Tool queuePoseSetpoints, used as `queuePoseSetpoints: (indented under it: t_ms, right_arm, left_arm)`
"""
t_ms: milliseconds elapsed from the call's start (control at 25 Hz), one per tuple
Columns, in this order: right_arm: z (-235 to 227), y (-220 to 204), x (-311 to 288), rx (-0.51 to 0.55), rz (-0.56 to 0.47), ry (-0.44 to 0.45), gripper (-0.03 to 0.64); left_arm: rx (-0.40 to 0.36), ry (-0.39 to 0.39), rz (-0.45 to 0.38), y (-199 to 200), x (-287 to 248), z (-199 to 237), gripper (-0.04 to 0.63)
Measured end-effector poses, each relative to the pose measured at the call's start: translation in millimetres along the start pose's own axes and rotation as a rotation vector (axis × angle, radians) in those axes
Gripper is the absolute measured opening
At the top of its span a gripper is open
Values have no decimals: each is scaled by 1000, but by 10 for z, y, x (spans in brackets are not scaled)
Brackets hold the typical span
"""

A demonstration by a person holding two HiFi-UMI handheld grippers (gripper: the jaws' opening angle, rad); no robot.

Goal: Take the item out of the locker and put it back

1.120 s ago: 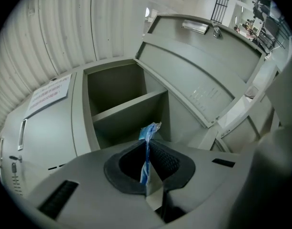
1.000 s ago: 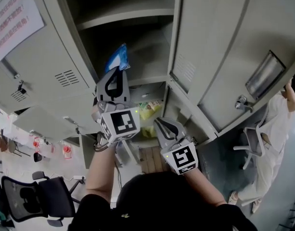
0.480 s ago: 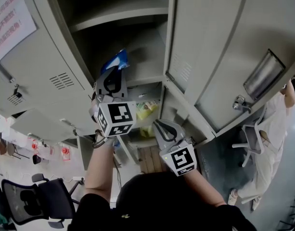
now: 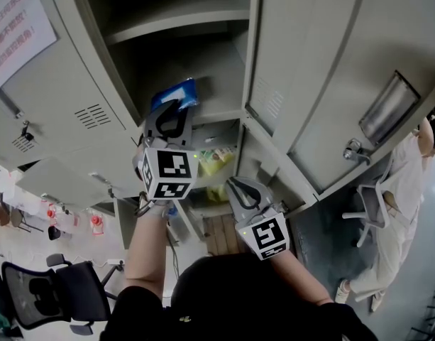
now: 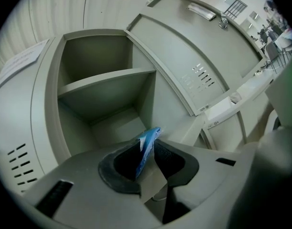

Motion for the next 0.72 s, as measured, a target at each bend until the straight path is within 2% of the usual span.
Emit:
queuePoseSetpoints:
  t_ms: [480,600,720]
  right_arm:
    - [33,-18,52,5,4,0,25]
    - [20,-16,65,6,5,-5,25]
    - [11,-14,76,7,6,-9,25]
  left_arm:
    - [13,-20,-17,26,36,-18,137]
    - [7,-23,-20,34,31,-28,176]
    - [3,-23,-21,37,25,-35,178]
Point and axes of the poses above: the fingertips, and each gripper's own axes: x backward along the fingers, z to its left, y out of its top, the point moved 7 cm from there along x, backward along the fingers, and after that the axes turned 15 degrees about -z, right-handed, at the moved point
